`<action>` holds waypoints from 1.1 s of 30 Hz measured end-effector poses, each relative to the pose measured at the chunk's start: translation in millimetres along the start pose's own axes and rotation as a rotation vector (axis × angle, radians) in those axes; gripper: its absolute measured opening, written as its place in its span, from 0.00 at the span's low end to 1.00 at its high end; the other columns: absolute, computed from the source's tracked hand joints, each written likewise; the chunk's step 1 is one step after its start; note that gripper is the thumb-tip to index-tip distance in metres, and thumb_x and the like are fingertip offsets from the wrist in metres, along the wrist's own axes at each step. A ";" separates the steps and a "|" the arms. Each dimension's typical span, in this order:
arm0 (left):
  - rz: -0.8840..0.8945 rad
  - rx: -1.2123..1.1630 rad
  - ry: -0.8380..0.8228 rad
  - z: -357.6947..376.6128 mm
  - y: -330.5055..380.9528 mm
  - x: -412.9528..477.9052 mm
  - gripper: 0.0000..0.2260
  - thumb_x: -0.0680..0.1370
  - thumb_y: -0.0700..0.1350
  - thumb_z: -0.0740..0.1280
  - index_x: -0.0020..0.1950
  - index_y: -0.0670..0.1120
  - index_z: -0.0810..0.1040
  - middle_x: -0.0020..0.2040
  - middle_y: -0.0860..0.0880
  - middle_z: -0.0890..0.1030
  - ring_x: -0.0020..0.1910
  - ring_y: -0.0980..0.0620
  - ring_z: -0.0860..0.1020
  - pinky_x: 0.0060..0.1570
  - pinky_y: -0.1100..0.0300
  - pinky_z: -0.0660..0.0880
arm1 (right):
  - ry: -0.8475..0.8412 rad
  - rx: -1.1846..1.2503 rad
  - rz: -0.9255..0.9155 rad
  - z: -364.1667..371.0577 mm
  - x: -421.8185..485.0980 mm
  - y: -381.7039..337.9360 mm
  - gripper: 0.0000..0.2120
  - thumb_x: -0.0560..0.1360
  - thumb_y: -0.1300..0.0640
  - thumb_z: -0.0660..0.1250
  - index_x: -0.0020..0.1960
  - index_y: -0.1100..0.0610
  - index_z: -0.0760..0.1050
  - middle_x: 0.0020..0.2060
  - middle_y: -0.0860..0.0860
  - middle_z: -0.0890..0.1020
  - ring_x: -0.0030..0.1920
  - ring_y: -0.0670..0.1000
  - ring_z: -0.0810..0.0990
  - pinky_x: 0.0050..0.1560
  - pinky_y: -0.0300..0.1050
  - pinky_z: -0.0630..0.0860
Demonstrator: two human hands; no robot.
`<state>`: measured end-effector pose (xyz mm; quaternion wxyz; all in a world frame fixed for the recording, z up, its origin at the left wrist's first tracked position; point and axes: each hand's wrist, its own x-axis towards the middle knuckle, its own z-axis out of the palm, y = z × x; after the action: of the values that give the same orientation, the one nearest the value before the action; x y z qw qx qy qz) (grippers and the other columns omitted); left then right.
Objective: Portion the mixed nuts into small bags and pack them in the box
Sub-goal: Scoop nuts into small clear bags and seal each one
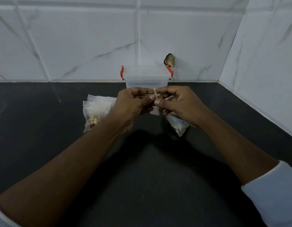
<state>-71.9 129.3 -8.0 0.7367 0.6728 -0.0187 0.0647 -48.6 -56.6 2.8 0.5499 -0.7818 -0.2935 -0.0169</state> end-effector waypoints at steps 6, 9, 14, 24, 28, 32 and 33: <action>-0.001 -0.008 -0.008 1.0 1.8 -2.5 0.06 0.78 0.36 0.71 0.54 0.43 0.84 0.47 0.45 0.88 0.48 0.49 0.87 0.47 0.56 0.83 | 0.000 0.005 0.019 -0.9 0.7 0.4 0.14 0.78 0.61 0.73 0.64 0.58 0.81 0.48 0.59 0.86 0.42 0.51 0.86 0.46 0.46 0.85; 0.000 -0.006 -0.007 1.3 3.1 -3.3 0.06 0.78 0.36 0.72 0.53 0.43 0.84 0.46 0.45 0.88 0.46 0.50 0.87 0.45 0.58 0.82 | 0.001 -0.007 0.013 -0.5 -0.1 -0.3 0.14 0.78 0.61 0.73 0.64 0.58 0.81 0.48 0.60 0.86 0.43 0.52 0.86 0.47 0.48 0.85; 0.016 0.013 0.002 2.7 5.8 -5.3 0.09 0.77 0.37 0.73 0.57 0.40 0.83 0.47 0.43 0.87 0.46 0.49 0.87 0.43 0.59 0.82 | 0.011 -0.040 0.005 -0.6 1.1 1.8 0.13 0.78 0.62 0.73 0.63 0.59 0.81 0.46 0.59 0.86 0.44 0.58 0.87 0.47 0.50 0.85; 0.086 0.100 0.069 4.3 5.7 -4.3 0.21 0.76 0.32 0.72 0.54 0.50 0.64 0.43 0.36 0.84 0.37 0.47 0.82 0.47 0.51 0.82 | 0.167 -0.214 -0.022 -1.4 1.4 -1.6 0.06 0.77 0.67 0.68 0.52 0.59 0.79 0.35 0.54 0.85 0.34 0.54 0.86 0.41 0.58 0.86; 0.089 0.050 0.070 1.5 7.1 -3.3 0.21 0.76 0.31 0.73 0.53 0.50 0.64 0.41 0.39 0.83 0.42 0.42 0.83 0.46 0.52 0.82 | 0.273 -0.418 -0.107 -7.9 1.6 0.2 0.06 0.76 0.68 0.67 0.48 0.58 0.75 0.41 0.53 0.82 0.35 0.47 0.84 0.37 0.47 0.83; 0.084 0.073 0.067 2.5 4.7 -7.0 0.21 0.75 0.35 0.75 0.55 0.50 0.66 0.41 0.41 0.85 0.42 0.43 0.84 0.46 0.52 0.82 | 0.166 -0.712 -0.172 -4.3 5.8 4.9 0.08 0.77 0.64 0.68 0.48 0.53 0.84 0.48 0.48 0.75 0.45 0.44 0.74 0.43 0.28 0.66; 0.085 0.096 0.067 3.7 4.5 -7.8 0.21 0.75 0.36 0.76 0.55 0.50 0.66 0.40 0.42 0.85 0.42 0.44 0.85 0.46 0.52 0.82 | 0.156 -0.726 -0.170 -3.1 6.4 4.7 0.08 0.77 0.62 0.69 0.49 0.52 0.85 0.47 0.47 0.76 0.45 0.42 0.73 0.43 0.27 0.65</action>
<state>-79.9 125.5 -4.1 0.7005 0.7034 -0.0195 0.1192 -40.1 -57.5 2.3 0.2545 -0.8950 -0.2895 -0.2245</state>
